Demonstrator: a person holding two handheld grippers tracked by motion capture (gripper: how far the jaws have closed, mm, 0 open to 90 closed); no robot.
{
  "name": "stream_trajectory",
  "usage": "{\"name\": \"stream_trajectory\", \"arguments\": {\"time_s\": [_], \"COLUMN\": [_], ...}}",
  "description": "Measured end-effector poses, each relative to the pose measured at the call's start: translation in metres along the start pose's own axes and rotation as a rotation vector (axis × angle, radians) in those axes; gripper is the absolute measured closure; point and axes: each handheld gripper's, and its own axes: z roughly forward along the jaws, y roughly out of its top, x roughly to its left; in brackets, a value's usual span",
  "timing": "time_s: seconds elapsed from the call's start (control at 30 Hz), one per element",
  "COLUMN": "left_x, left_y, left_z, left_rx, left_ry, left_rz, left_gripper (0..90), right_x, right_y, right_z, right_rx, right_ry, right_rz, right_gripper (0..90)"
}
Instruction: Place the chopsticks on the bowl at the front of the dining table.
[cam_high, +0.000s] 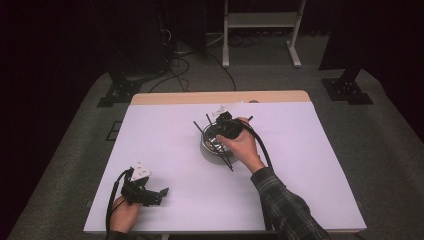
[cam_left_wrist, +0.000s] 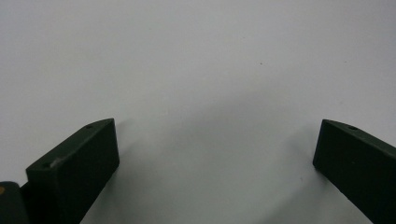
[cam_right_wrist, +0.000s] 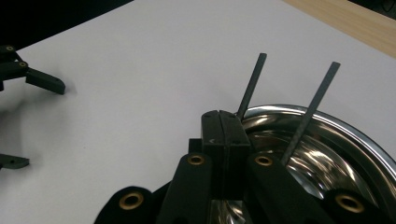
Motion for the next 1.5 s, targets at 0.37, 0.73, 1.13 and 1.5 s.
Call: {"name": "stream_trajectory", "arguments": {"time_s": [0.37, 0.73, 1.13, 1.5], "left_x": [0.0, 0.0, 0.0, 0.0], "left_y": [0.0, 0.0, 0.0, 0.0], "left_z": [0.0, 0.0, 0.0, 0.0], "left_rx": [0.0, 0.0, 0.0, -0.002], "left_ry": [0.0, 0.0, 0.0, 0.001], "left_rz": [0.0, 0.001, 0.0, 0.0], "left_gripper": [0.0, 0.0, 0.0, 0.0], "right_x": [0.002, -0.001, -0.008, -0.017], "right_y": [0.008, 0.006, 0.002, 0.0], "right_z": [0.028, 0.031, 0.03, 0.022], "right_rx": [0.051, 0.074, 0.092, 0.091], "right_ry": [-0.007, -0.03, -0.063, -0.088], "right_rz": [-0.012, -0.015, -0.009, 0.007], "right_gripper": [89.7, 89.7, 89.7, 89.7]}}
